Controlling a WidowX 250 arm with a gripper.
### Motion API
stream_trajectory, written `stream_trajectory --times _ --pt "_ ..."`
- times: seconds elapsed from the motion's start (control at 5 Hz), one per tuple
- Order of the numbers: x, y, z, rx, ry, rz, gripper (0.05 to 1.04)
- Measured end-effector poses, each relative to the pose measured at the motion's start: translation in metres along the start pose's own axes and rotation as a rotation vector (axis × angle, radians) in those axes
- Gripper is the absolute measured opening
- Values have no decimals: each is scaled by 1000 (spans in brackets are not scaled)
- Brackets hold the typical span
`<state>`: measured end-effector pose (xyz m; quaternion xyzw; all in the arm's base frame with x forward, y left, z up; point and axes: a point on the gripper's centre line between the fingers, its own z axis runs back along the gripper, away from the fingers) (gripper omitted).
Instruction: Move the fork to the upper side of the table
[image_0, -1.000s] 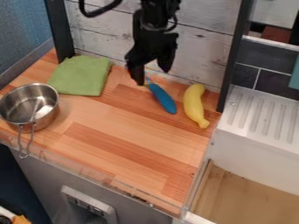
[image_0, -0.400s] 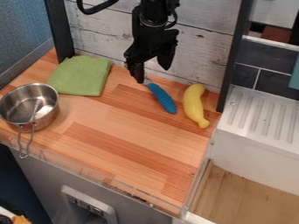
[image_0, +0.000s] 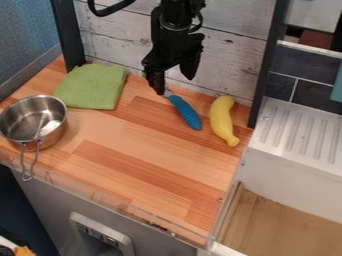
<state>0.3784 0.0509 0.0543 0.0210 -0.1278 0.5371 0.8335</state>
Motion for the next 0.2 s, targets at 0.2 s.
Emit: stream_trajectory --times 0.2 --pt "0 0 0 0 1 1 1001"
